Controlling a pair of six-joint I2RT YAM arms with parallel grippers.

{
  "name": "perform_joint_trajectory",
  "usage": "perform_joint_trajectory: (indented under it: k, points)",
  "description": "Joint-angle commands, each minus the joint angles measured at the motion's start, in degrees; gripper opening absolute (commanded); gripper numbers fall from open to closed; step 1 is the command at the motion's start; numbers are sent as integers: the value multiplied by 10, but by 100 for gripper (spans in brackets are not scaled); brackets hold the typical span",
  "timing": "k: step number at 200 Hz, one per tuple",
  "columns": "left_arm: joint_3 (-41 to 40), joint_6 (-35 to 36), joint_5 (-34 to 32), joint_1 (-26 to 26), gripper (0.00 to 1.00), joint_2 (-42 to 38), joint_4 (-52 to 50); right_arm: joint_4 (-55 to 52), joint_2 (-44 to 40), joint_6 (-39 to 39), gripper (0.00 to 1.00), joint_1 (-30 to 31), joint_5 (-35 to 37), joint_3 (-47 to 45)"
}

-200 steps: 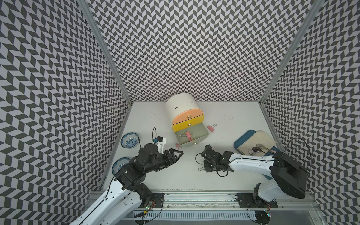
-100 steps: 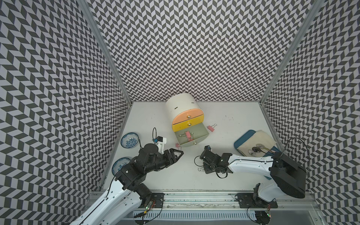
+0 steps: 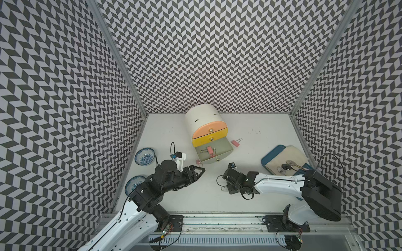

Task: Put the binder clips in the drawer according to color
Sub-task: Pick up the binder clip at the center of the board, then place the binder clip in the drawer.

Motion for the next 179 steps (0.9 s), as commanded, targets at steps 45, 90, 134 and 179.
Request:
perform_joint_trajectory:
  k: [45, 90, 134, 179]
  points:
    - [0, 3, -1, 3, 64, 7, 23, -48, -50, 6, 22, -25, -22, 19]
    - [1, 6, 0, 4, 64, 21, 35, -67, -111, -17, 22, -85, -42, 42]
    - [16, 23, 15, 7, 64, 63, 56, -85, -144, -51, 22, -150, -53, 102]
    - [44, 53, 57, 24, 64, 132, 87, -85, -113, -100, 22, -193, -46, 201]
